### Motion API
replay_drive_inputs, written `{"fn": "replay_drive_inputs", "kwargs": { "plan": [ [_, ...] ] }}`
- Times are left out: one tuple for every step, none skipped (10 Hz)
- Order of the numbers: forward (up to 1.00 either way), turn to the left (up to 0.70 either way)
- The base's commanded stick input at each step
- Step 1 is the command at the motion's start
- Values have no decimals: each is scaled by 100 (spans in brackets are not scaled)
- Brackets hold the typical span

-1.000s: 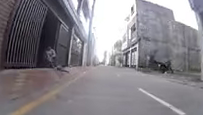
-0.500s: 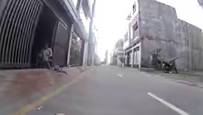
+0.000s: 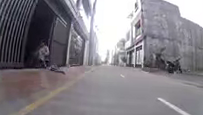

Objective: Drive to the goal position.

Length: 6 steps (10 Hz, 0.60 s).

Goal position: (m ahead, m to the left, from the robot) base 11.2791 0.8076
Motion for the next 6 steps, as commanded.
{"fn": "replay_drive_inputs", "kwargs": {
  "plan": [
    [85, -30],
    [85, -17],
    [85, -9],
    [85, -2],
    [85, 0],
    [85, 0]
  ]
}}
